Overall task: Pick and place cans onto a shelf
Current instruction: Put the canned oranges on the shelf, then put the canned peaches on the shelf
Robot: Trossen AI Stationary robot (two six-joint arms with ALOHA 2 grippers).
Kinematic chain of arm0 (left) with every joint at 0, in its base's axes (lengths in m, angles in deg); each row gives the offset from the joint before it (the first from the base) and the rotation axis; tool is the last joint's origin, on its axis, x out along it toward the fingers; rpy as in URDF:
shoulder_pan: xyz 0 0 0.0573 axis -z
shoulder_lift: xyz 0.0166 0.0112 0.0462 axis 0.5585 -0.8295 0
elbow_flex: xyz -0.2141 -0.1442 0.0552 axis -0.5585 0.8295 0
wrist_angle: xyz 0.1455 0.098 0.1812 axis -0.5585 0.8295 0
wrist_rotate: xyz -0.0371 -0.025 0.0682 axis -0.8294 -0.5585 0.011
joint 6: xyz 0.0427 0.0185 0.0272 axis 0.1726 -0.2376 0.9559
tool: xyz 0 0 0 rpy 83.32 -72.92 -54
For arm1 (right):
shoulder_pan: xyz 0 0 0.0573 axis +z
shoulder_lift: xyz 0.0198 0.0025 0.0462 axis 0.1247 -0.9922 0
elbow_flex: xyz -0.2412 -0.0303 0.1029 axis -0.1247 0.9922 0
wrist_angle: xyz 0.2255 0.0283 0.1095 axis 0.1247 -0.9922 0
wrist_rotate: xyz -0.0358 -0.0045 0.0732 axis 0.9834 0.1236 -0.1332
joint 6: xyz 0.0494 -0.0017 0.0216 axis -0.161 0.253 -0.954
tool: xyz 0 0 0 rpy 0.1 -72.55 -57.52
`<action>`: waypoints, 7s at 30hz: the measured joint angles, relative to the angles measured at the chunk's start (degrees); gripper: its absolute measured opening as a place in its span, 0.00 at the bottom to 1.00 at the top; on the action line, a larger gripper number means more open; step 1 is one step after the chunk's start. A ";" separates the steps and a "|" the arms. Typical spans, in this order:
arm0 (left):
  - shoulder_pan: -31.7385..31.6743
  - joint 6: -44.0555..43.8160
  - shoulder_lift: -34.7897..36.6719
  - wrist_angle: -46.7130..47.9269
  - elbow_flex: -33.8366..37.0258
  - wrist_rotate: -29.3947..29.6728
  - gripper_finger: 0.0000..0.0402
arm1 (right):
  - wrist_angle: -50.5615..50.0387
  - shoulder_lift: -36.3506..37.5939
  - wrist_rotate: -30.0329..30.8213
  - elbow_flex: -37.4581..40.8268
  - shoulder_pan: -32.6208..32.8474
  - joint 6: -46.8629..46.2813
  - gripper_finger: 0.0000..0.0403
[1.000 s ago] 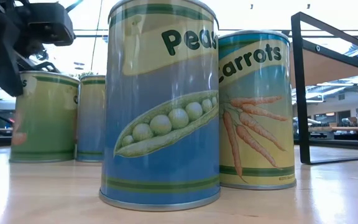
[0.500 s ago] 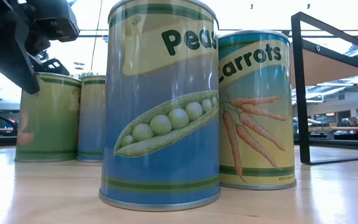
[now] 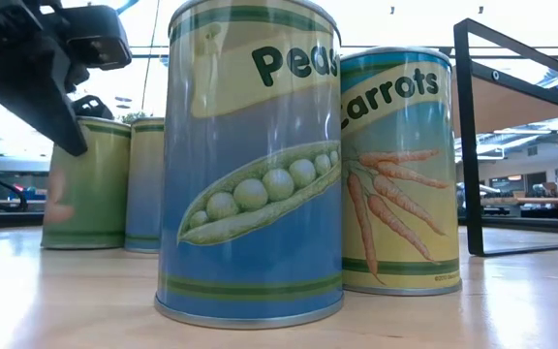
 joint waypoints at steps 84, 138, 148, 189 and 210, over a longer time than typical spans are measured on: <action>-47.50 65.87 -34.42 20.09 -68.81 -7.38 0.98 | 5.14 20.70 1.55 2.78 -33.43 27.34 0.93; -45.00 48.78 -31.00 29.52 -68.37 -19.39 0.90 | 5.69 20.65 2.89 2.78 -37.55 27.91 0.93; -37.08 48.09 -28.32 57.00 -68.37 -33.20 0.81 | 6.11 19.07 0.03 2.78 -40.69 33.46 0.93; -6.71 17.79 10.52 30.45 -14.19 -28.56 0.82 | 12.66 -1.49 4.29 -10.69 -31.77 25.64 0.93; 3.95 7.63 6.93 1.93 0.07 -0.12 0.95 | 9.38 -0.44 0.02 -10.71 -31.29 27.10 0.93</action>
